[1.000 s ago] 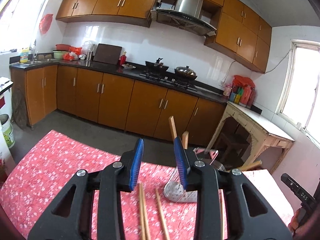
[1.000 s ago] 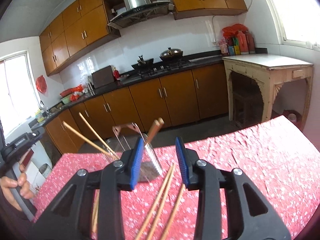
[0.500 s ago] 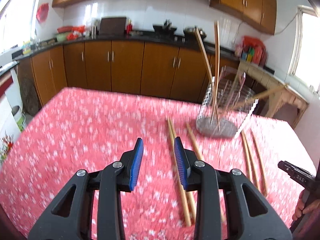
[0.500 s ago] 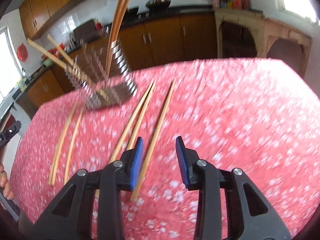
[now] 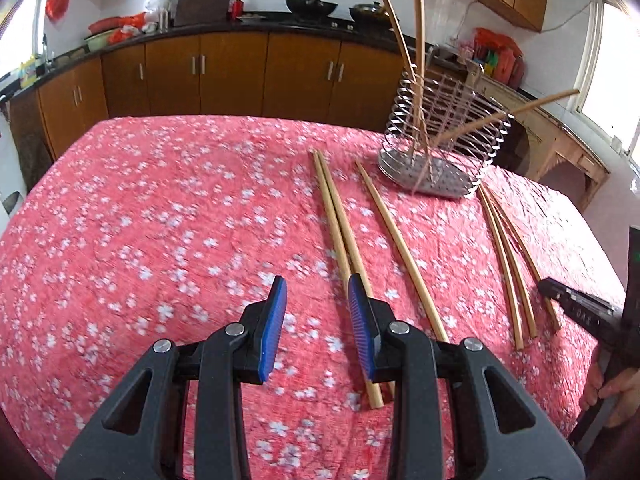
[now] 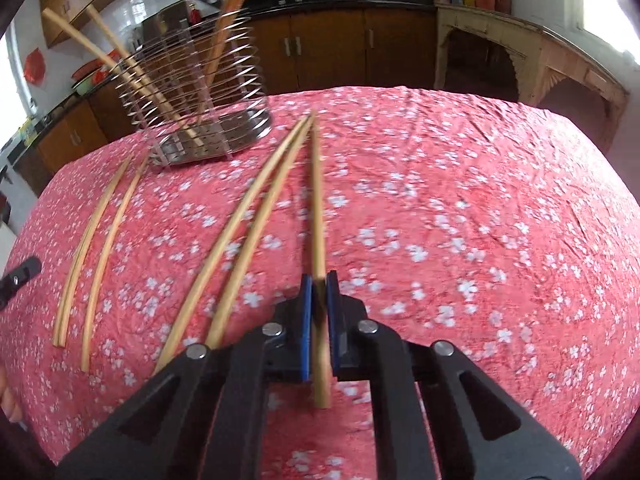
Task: Organize utensils
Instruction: 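Move both open grippers back toward the remaining chopsticks, then close the left gripper on a chopstick while the right gripper grasps another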
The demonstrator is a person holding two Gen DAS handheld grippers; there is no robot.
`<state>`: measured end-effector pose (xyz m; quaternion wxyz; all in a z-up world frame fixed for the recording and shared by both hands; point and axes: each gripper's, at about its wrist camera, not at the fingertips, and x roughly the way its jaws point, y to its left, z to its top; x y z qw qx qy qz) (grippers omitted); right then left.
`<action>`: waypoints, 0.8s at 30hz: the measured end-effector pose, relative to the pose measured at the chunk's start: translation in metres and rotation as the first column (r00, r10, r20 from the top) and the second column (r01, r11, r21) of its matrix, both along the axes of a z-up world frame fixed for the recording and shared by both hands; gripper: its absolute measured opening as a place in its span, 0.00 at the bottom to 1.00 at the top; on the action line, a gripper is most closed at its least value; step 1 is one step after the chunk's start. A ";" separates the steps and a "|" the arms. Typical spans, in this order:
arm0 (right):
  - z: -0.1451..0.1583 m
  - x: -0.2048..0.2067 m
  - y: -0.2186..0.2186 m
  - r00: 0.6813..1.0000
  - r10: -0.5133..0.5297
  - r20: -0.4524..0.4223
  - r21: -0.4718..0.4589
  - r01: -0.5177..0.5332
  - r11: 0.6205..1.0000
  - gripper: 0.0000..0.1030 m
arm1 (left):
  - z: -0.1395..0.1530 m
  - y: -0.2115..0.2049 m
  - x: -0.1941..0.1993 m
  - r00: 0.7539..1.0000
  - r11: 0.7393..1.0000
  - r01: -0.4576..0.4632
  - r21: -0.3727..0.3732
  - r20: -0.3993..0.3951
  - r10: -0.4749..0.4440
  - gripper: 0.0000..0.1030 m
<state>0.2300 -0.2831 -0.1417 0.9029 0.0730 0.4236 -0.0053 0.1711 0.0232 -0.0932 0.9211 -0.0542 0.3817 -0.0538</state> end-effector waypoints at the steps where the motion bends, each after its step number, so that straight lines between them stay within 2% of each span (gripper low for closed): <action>1: 0.000 0.003 -0.007 1.000 -0.031 0.000 0.001 0.031 1.000 0.08 | -0.002 -0.003 0.000 1.000 1.000 0.009 0.003 -0.005 -0.009 0.31; 4: 0.000 0.006 -0.029 0.995 -0.100 -0.010 0.046 0.101 0.994 0.08 | -0.007 -0.008 0.001 0.999 0.999 0.030 0.014 -0.023 -0.030 0.31; 12: 0.001 0.001 -0.027 0.997 -0.082 -0.005 0.013 0.082 0.997 0.08 | -0.019 -0.021 0.002 0.996 0.997 0.073 0.040 -0.063 -0.070 0.26; 17: 0.000 0.004 -0.022 0.997 -0.078 -0.007 0.008 0.078 0.997 0.08 | -0.024 -0.027 0.006 0.993 0.994 0.082 0.074 -0.088 -0.075 0.18; 18: 0.000 0.005 -0.020 0.997 -0.076 -0.007 0.005 0.076 0.997 0.08 | -0.025 -0.029 0.007 0.993 0.993 0.081 0.086 -0.090 -0.073 0.17; 20: 0.000 0.006 -0.017 0.998 -0.066 -0.007 -0.004 0.066 0.998 0.08 | -0.025 -0.033 0.010 0.994 0.990 0.068 0.122 -0.090 -0.057 0.09; 24: -0.001 0.013 -0.024 0.998 -0.068 -0.008 0.004 0.068 0.998 0.08 | -0.024 -0.026 0.029 0.994 0.993 0.015 0.120 -0.109 -0.002 0.07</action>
